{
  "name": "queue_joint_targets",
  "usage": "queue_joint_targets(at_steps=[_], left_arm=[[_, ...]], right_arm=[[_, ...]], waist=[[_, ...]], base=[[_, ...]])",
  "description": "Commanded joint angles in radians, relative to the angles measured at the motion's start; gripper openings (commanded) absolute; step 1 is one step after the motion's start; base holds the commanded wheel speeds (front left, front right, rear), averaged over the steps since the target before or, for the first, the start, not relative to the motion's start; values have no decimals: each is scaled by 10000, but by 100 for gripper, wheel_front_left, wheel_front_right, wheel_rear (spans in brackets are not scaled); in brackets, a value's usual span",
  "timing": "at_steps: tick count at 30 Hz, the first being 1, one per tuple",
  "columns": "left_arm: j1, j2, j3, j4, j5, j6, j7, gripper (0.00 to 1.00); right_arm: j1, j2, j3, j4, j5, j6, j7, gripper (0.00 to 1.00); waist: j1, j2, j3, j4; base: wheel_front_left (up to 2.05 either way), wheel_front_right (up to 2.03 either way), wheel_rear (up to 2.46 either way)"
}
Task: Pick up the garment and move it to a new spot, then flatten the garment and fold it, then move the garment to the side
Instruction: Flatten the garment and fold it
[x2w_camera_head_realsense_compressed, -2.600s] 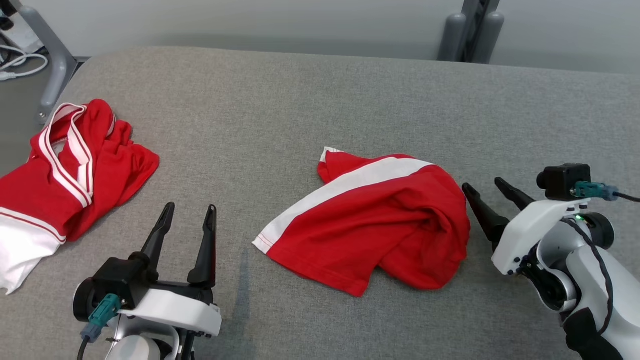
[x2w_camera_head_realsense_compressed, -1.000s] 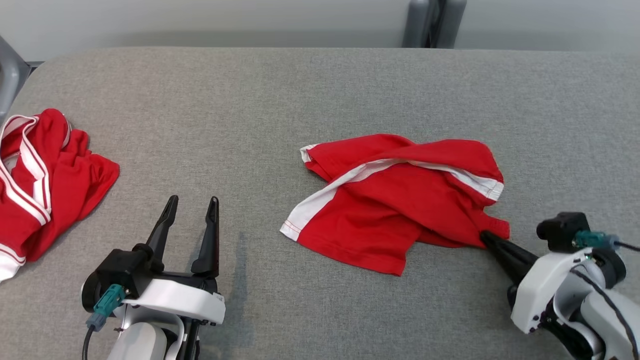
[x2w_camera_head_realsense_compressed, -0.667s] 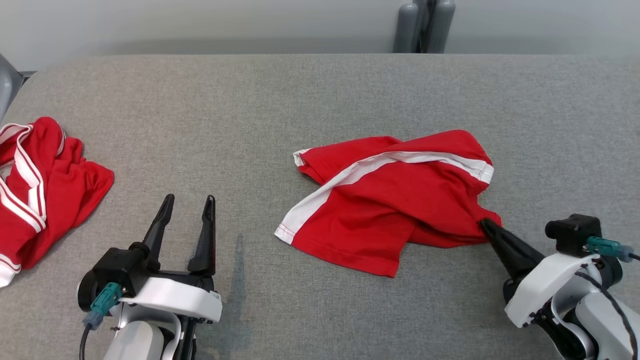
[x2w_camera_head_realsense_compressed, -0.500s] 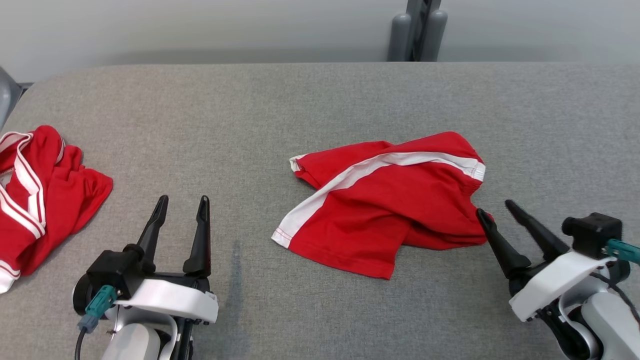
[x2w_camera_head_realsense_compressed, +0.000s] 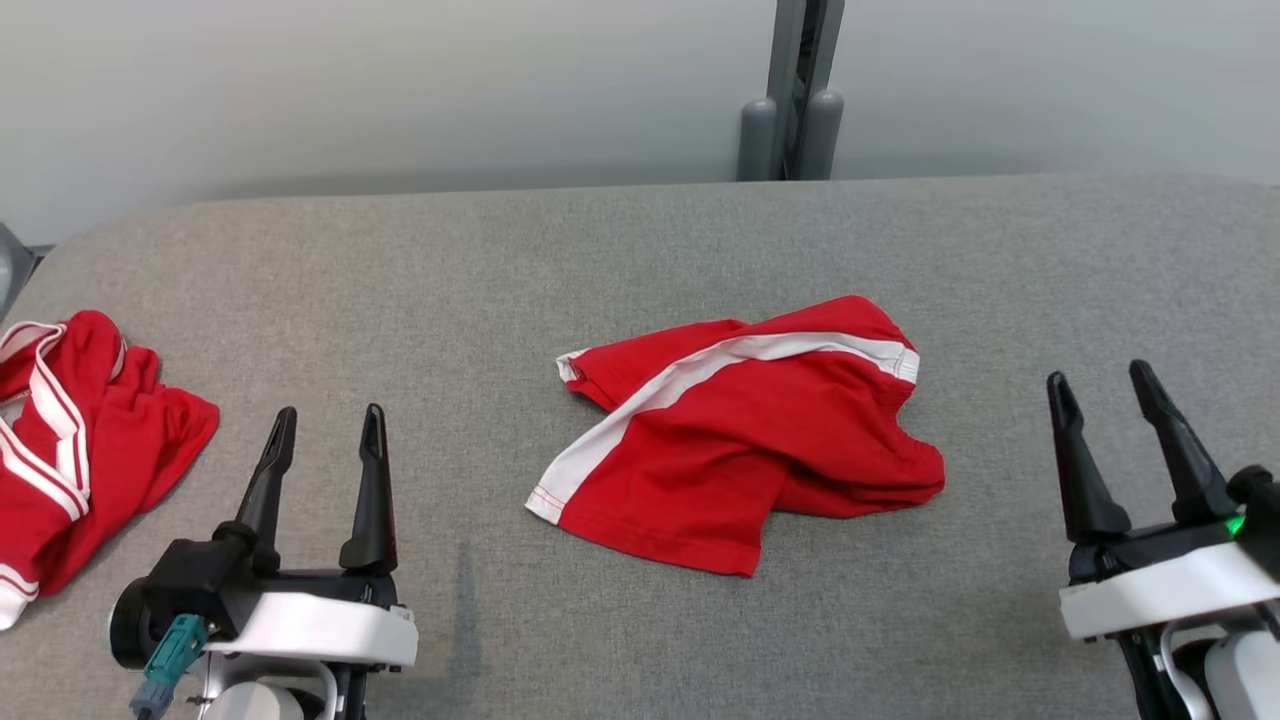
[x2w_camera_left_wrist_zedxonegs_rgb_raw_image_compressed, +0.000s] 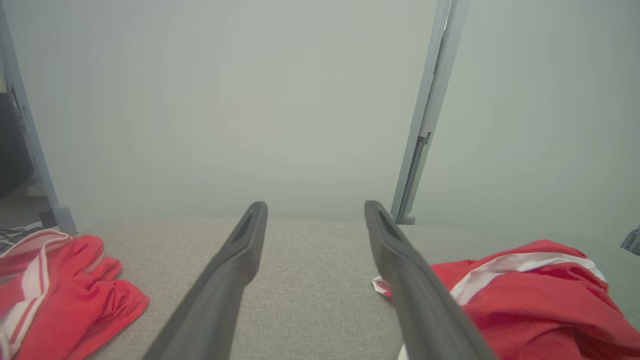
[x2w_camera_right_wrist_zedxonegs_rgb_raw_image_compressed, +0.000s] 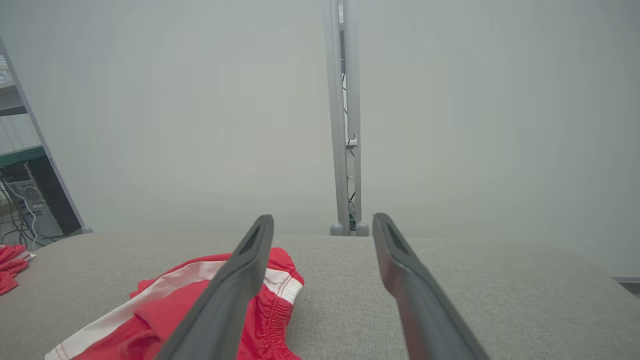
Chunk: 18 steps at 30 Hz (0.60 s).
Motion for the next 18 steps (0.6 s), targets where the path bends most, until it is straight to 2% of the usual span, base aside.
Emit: queue_joint_targets(at_steps=[1, 7, 18], left_arm=[[145, 102, 67, -95, 95, 63, -43, 100], [576, 210, 85, -96, 120, 100, 27, 100], [845, 349, 13, 38, 73, 216, 195, 100]], right_arm=[[215, 112, -137, -192, -209, 4, 96, 100], [882, 650, -515, -695, -629, 4, 695, 100], [1284, 902, -711, -1077, -849, 4, 1190, 100]], waist=[[0, 0, -178, -27], [0, 0, -527, -110], [0, 0, -657, -179]], base=[[0, 0, 0], [0, 0, 0], [0, 0, 0]])
